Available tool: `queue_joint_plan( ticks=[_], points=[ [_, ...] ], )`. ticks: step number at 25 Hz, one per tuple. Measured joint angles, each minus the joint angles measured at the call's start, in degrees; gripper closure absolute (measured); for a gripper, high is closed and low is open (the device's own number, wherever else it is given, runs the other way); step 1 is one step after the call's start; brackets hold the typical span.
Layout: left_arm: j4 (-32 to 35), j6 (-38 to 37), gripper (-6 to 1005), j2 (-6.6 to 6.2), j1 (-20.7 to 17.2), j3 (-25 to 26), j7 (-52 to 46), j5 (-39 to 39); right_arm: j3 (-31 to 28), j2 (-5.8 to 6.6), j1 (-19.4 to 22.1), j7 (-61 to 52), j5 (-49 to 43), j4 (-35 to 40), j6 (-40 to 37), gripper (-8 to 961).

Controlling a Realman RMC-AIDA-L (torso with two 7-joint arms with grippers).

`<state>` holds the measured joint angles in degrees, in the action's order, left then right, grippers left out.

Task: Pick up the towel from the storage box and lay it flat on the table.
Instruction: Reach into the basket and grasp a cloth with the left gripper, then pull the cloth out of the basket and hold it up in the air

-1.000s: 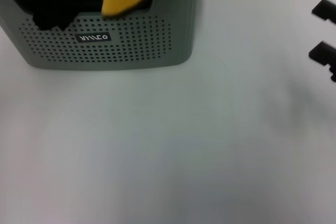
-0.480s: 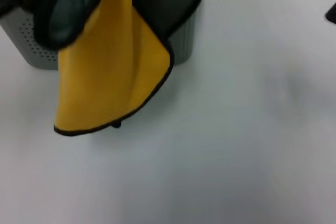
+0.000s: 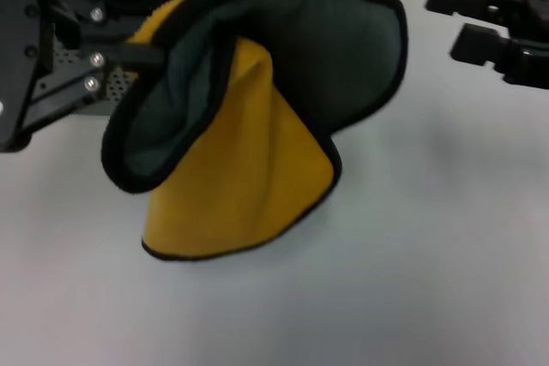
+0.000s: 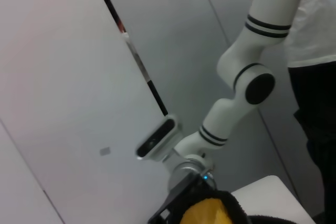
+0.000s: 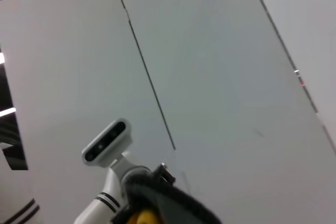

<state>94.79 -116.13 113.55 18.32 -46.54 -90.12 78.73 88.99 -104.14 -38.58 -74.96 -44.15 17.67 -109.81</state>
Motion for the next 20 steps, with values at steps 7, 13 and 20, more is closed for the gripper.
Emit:
queue_joint_plan(
  ticks=[7,13,20],
  points=[
    [-0.07,-0.07,958,0.24,-0.21,-1.63,0.53,-0.07,0.19,-1.22,-2.13,-2.93,-2.07,0.65,-1.45,220],
    [-0.06,-0.12,957,0.41,0.30,-2.07,0.58,-0.19,0.26,-1.51,-2.50,-4.06,-2.31,0.70,-2.81,223],
    [-0.05,-0.15,956,0.57,0.98,-2.07,0.62,-0.24,0.26,-1.67,-2.70,-4.06,-2.77,0.70,-2.86,248]
  ],
)
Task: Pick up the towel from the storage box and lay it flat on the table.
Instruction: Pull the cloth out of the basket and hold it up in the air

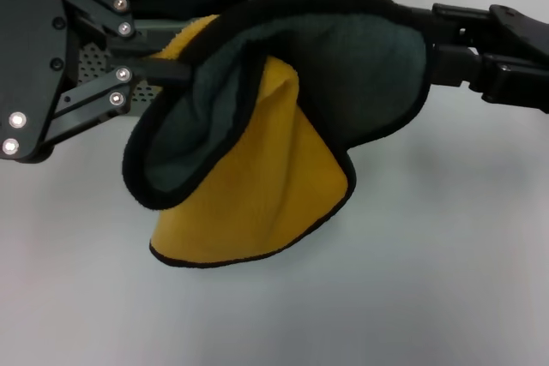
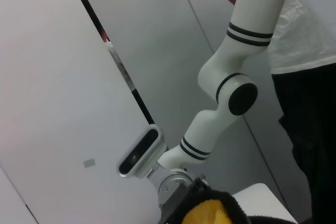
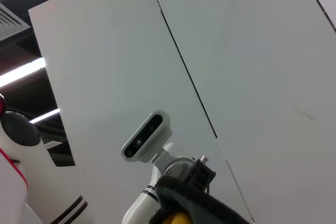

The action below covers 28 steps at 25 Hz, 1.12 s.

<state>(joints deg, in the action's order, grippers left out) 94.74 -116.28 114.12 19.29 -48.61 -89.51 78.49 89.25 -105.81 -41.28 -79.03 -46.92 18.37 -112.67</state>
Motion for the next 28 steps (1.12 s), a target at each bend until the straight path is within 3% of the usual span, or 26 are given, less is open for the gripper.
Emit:
queue_joint_plan(
  ticks=[12,28],
  points=[
    [-0.70,0.01,955,0.42,0.28,0.00,0.04,-0.01,-0.34,-0.69,-0.55,0.25,-1.01,0.01,0.28,636],
    [-2.67,0.00,953,1.04,-0.57,-0.27,0.78,0.00,-3.43,-1.35,0.48,3.61,-0.91,0.56,-2.35,782]
  ],
)
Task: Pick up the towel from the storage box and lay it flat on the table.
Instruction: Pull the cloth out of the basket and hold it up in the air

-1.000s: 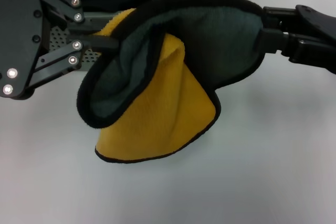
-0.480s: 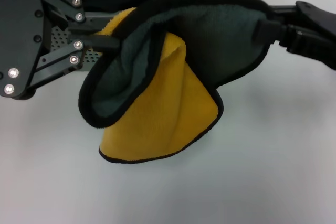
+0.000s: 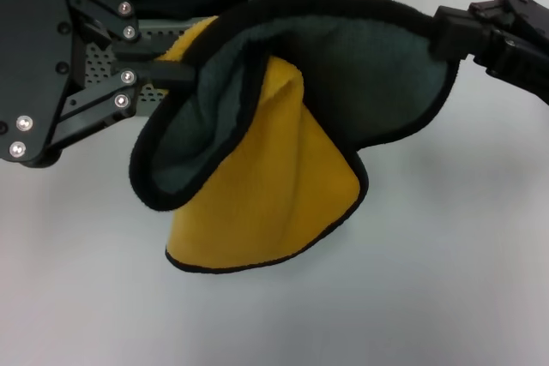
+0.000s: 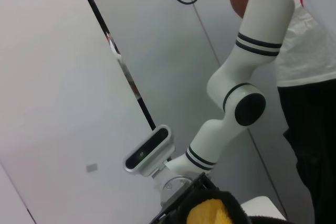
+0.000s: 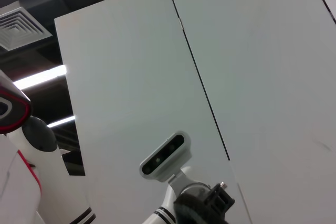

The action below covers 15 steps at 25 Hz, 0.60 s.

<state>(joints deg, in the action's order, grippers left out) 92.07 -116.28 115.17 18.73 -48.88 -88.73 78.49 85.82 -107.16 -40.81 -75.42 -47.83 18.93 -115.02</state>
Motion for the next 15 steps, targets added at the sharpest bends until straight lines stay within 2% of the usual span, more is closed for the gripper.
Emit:
queue_joint_plan(
  ticks=[3,8,15],
  points=[
    [-0.55,0.00,953,0.12,-0.01,0.00,0.77,-0.15,-0.01,0.00,0.05,-0.48,-0.02,0.05,0.28,928],
    [-0.66,0.00,952,0.13,-0.08,0.01,0.93,-1.58,0.04,0.02,0.28,-2.04,-0.04,-0.21,1.99,949],
    [-0.60,0.00,952,0.06,-0.08,0.01,1.12,-2.02,0.05,0.07,0.36,-2.91,-0.11,-0.33,2.32,870]
  ],
)
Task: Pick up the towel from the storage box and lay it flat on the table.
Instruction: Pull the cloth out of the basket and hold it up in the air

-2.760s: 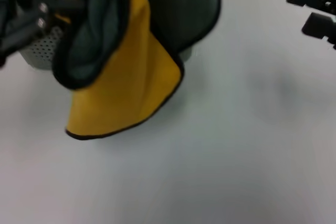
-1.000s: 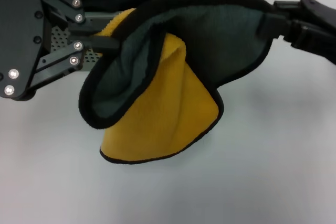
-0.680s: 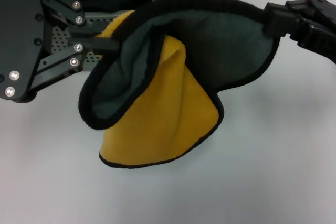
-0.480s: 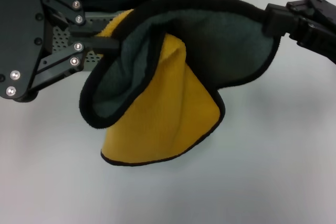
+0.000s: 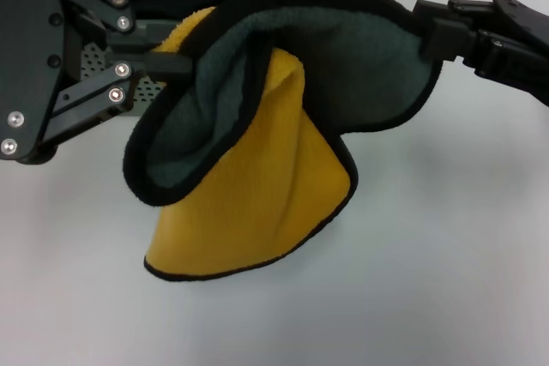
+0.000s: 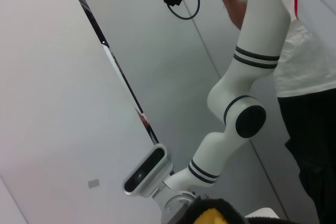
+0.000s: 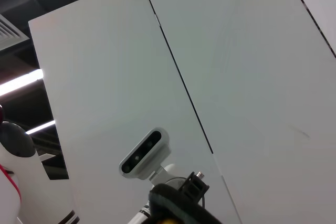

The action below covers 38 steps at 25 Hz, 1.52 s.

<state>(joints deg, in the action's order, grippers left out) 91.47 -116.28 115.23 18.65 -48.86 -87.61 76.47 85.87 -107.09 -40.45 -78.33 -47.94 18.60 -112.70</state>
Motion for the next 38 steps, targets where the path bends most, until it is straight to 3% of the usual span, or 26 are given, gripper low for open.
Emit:
queue_joint_plan(
  ticks=[10,38],
  points=[
    [-0.07,0.00,950,-0.01,0.39,0.00,0.23,-0.07,0.07,-0.08,-0.70,-0.60,-1.43,0.43,0.59,745],
    [-0.39,0.13,948,0.00,0.08,0.44,0.25,0.31,0.02,-0.57,-0.69,-0.78,-3.65,0.41,-2.46,755]
  ],
)
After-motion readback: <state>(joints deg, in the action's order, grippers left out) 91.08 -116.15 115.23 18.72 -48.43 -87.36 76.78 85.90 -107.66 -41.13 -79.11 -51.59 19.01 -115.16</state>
